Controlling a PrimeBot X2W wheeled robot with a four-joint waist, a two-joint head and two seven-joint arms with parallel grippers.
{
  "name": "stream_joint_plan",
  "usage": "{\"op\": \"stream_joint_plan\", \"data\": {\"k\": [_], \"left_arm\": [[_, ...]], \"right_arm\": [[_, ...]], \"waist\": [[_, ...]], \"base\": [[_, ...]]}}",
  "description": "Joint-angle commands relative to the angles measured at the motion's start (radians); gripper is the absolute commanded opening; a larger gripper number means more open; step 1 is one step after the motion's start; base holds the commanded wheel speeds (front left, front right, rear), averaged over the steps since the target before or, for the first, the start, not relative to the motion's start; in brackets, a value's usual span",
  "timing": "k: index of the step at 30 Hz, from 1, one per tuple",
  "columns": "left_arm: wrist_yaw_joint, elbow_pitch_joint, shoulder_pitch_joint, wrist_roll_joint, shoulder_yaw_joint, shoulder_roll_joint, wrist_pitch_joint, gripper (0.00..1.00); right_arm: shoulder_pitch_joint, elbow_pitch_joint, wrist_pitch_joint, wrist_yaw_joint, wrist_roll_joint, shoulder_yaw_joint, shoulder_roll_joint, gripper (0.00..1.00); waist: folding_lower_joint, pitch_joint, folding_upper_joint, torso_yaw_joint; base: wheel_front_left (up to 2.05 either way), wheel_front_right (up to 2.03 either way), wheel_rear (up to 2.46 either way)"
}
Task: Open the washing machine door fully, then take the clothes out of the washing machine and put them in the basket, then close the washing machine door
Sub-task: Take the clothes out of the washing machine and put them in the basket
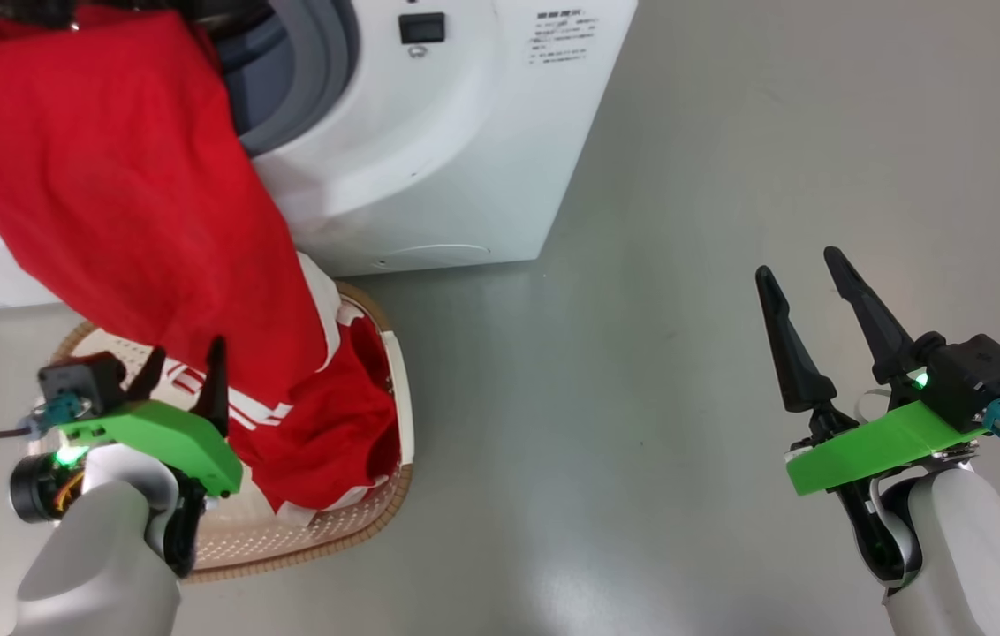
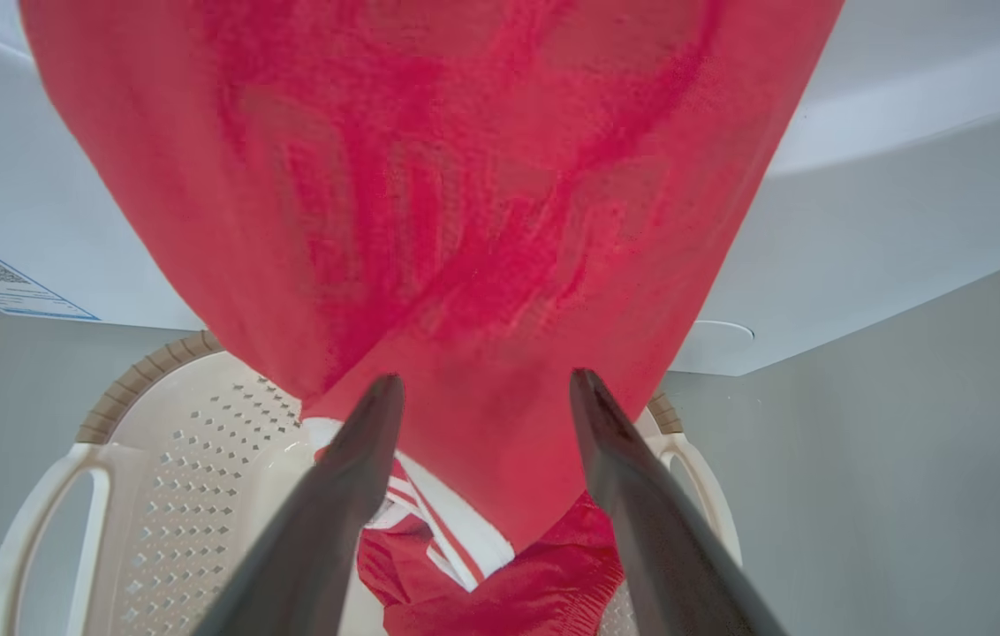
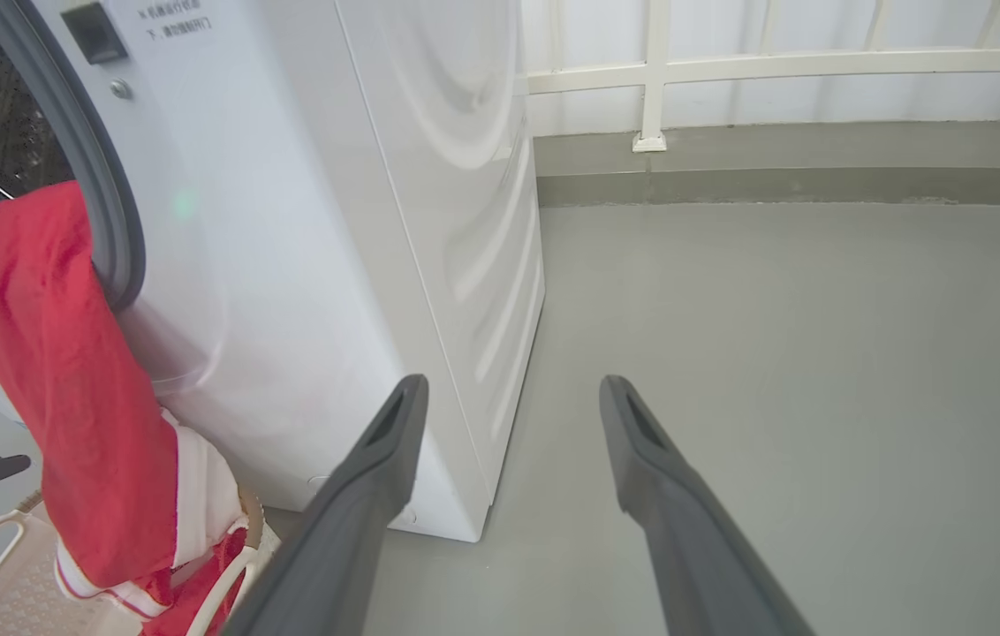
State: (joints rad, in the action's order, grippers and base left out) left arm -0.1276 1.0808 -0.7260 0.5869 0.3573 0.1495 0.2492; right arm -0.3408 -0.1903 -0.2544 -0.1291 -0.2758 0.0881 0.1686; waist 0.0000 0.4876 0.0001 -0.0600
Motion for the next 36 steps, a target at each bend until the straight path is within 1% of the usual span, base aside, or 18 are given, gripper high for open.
{"op": "stream_joint_plan", "data": {"k": [1, 10, 11, 20, 27, 31, 36], "left_arm": [[-0.003, -0.040, 0.028, -0.019, -0.045, 0.043, 0.012, 1.00], [-0.003, -0.289, 0.121, -0.148, -0.200, 0.035, 0.012, 1.00], [-0.003, -0.289, 0.121, -0.148, -0.200, 0.035, 0.012, 1.00], [-0.003, -0.582, 0.251, -0.261, -0.322, -0.012, 0.013, 1.00], [0.005, -0.798, 0.389, -0.319, -0.397, -0.050, 0.013, 1.00], [0.012, -0.871, 0.443, -0.349, -0.402, -0.064, 0.013, 1.00], [0.010, -0.882, 0.441, -0.345, -0.405, -0.074, 0.013, 1.00]], "right_arm": [[0.030, 0.022, -0.007, -0.002, 0.009, 0.018, 0.007, 1.00], [0.045, 0.027, -0.007, -0.002, 0.010, 0.005, 0.012, 1.00], [0.045, 0.027, -0.007, -0.002, 0.010, 0.005, 0.012, 1.00], [0.058, 0.037, -0.007, -0.002, 0.012, -0.006, 0.017, 1.00], [0.062, 0.036, -0.007, -0.002, 0.010, -0.004, 0.012, 1.00], [0.064, 0.038, -0.007, -0.002, 0.010, -0.008, 0.011, 1.00], [0.060, 0.038, -0.007, -0.002, 0.011, -0.010, 0.008, 1.00]], "waist": [[0.0000, -0.011, -0.0001, 0.010], [0.0000, -0.026, -0.0001, 0.026], [0.0000, -0.026, -0.0001, 0.026], [0.0000, -0.031, -0.0001, 0.036], [0.0000, -0.040, -0.0001, 0.028], [0.0000, -0.040, -0.0001, 0.026], [0.0000, -0.033, -0.0001, 0.027]], "base": [[0.00, 0.00, 0.00], [0.00, 0.00, 0.00], [0.00, 0.00, 0.00], [0.00, 0.00, 0.00], [0.00, 0.00, 0.00], [0.00, 0.00, 0.00], [0.00, 0.00, 0.00]]}}
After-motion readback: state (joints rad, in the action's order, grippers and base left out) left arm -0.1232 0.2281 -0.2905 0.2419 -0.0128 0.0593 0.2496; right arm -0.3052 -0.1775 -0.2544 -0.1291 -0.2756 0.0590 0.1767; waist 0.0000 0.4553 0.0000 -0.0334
